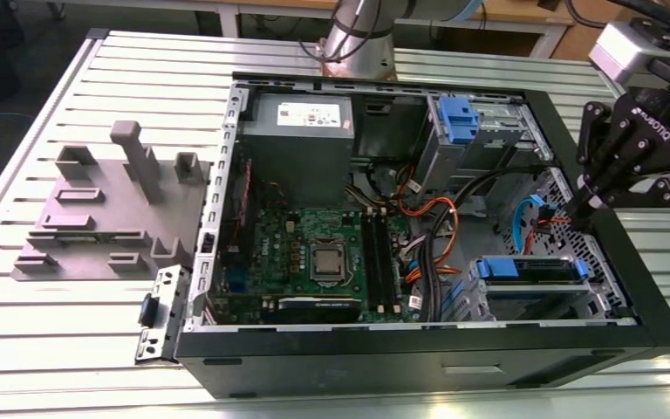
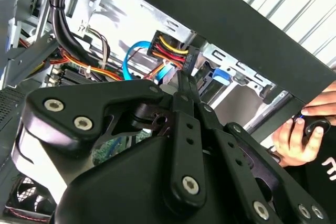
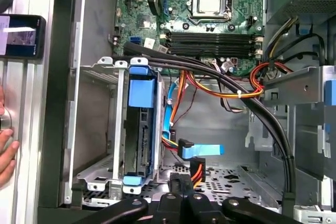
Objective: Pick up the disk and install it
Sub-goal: 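Insert the first disk wire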
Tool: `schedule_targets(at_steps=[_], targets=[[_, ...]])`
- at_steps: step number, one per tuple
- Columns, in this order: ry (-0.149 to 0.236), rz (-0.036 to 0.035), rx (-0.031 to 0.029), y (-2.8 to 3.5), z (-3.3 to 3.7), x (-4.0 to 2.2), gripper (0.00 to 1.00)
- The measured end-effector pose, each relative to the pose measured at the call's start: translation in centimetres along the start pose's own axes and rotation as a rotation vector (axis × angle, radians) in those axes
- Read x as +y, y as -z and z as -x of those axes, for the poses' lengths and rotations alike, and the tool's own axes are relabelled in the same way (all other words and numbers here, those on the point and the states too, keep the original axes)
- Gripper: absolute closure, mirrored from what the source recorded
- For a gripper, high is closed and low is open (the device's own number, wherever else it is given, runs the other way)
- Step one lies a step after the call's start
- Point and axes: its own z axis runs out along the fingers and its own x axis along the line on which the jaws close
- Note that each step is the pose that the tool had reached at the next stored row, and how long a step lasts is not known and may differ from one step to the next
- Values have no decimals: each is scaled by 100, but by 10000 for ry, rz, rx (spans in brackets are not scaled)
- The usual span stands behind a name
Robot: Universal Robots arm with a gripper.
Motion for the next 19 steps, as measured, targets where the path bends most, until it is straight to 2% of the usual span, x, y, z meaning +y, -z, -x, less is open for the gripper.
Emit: schedule_targets(at_steps=[3,4,5,6,9,12,13,16,19], targets=[[-2,1,40,-11,28,-16,89],[1,1,60,-16,36,-21,83],[11,0,76,-25,40,-23,83],[42,0,100,-32,42,-23,76],[160,-8,185,-43,44,-27,76],[223,-8,353,-48,48,-29,75],[239,-8,409,-50,49,-29,69],[337,-11,556,-74,60,-38,69],[390,-14,640,-95,69,-47,69]])
